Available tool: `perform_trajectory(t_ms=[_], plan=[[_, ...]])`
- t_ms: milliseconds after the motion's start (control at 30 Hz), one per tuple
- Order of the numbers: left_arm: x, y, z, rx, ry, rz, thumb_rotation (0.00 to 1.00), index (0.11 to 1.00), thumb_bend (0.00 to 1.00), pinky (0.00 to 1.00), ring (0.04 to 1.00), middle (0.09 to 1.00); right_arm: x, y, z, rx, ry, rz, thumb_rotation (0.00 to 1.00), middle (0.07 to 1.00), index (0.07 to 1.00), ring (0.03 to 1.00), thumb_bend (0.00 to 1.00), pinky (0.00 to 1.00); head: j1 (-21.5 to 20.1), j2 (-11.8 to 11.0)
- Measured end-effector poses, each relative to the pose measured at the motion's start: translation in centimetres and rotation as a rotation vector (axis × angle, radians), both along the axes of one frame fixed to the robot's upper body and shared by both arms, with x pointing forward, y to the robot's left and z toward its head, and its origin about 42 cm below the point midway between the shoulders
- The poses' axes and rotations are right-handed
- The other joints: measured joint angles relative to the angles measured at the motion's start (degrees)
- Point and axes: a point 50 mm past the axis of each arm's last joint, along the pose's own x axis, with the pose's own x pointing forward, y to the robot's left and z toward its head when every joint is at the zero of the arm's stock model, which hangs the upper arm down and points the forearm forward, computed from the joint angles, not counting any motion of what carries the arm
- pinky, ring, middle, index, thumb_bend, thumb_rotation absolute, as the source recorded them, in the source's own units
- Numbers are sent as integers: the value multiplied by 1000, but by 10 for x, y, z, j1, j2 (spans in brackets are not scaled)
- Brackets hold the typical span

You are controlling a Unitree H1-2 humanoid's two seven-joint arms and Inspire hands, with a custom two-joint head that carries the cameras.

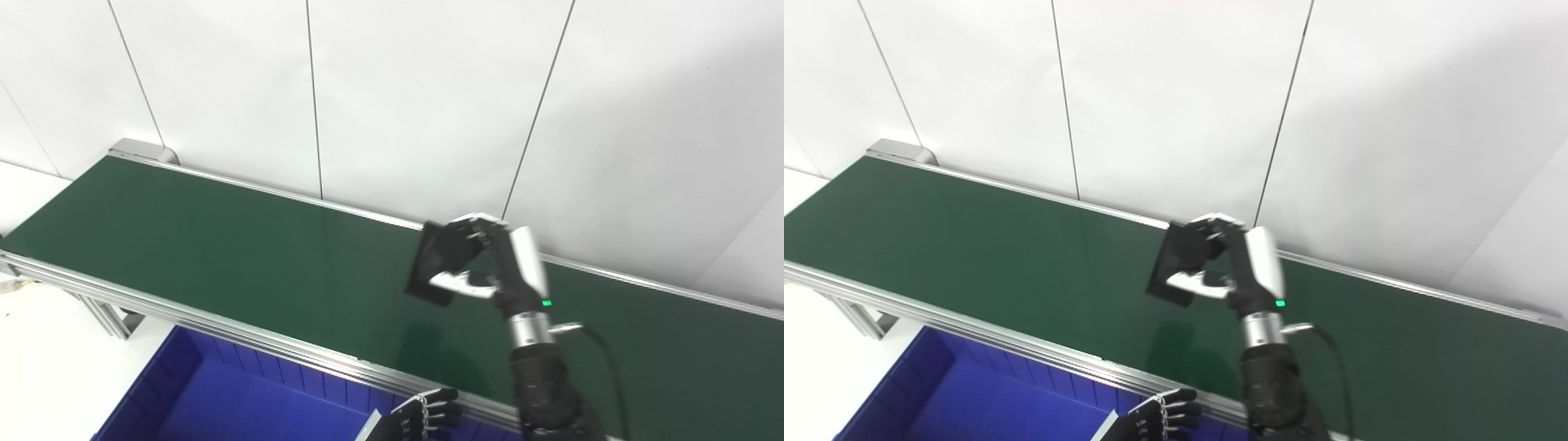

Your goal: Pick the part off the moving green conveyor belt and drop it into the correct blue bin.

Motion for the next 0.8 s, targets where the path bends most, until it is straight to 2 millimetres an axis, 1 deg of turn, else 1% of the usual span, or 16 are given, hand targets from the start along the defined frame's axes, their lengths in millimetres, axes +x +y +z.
perform_trajectory(t_ms=[67, 167, 200, 233, 267, 300, 367, 433, 500, 533, 633, 700, 767, 800], plan=[[0, 5, 0, 0, -1, 3, 590, 823, 875, 701, 753, 779, -5, -9, 6, 17, -14, 3, 0, 499, 503, 436, 519, 398, -13, 3], [0, 11, -1, 5, -1, -1, 591, 825, 862, 707, 757, 784, -13, -17, 20, 44, -30, 3, 0, 495, 498, 450, 519, 423, -19, 5], [-1, 13, -1, 6, -1, -2, 594, 827, 858, 711, 761, 787, -15, -19, 26, 53, -41, 0, 0, 495, 503, 445, 519, 423, -28, 10], [-1, 14, -1, 6, -2, -3, 595, 827, 857, 712, 762, 788, -16, -20, 30, 58, -49, 0, 0, 495, 504, 444, 519, 421, -28, 10], [-2, 15, 0, 6, -6, -3, 601, 830, 857, 717, 767, 793, -17, -22, 35, 64, -61, 1, 0, 493, 512, 437, 518, 410, -39, 13], [-2, 16, 1, 5, -8, -3, 610, 833, 858, 720, 771, 797, -18, -24, 39, 66, -70, 1, 0, 492, 515, 434, 518, 403, -40, 13], [-2, 18, 1, 1, -11, -5, 619, 841, 862, 725, 779, 804, -24, -29, 49, 69, -88, 1, 0, 492, 516, 432, 518, 394, -49, 18], [-2, 21, 2, -1, -13, 1, 629, 847, 868, 733, 787, 811, -31, -34, 57, 73, -103, -2, 0, 494, 510, 437, 518, 404, -69, 27], [-3, 27, 2, 5, -14, 3, 635, 849, 872, 735, 789, 812, -37, -39, 63, 81, -110, -13, 0, 495, 512, 433, 518, 394, -71, 28], [-4, 30, 2, 11, -15, 1, 638, 850, 868, 735, 790, 812, -40, -42, 65, 83, -110, -18, 0, 497, 511, 432, 518, 388, -97, 47], [-5, 38, 4, 20, -23, 7, 647, 853, 851, 738, 792, 814, -50, -50, 68, 78, -114, -42, 0, 500, 513, 423, 518, 360, -100, 48], [-6, 43, 8, 20, -34, 15, 650, 857, 831, 743, 793, 818, -55, -55, 71, 69, -116, -58, 0, 501, 512, 420, 518, 353, -133, 75], [-5, 45, 10, 17, -43, 17, 648, 858, 816, 744, 793, 819, -61, -59, 73, 65, -125, -65, 0, 501, 510, 424, 518, 361, -150, 90], [-5, 47, 12, 12, -48, 21, 644, 858, 800, 746, 792, 820, -66, -60, 76, 65, -130, -66, 0, 499, 510, 425, 518, 361, -160, 100]])
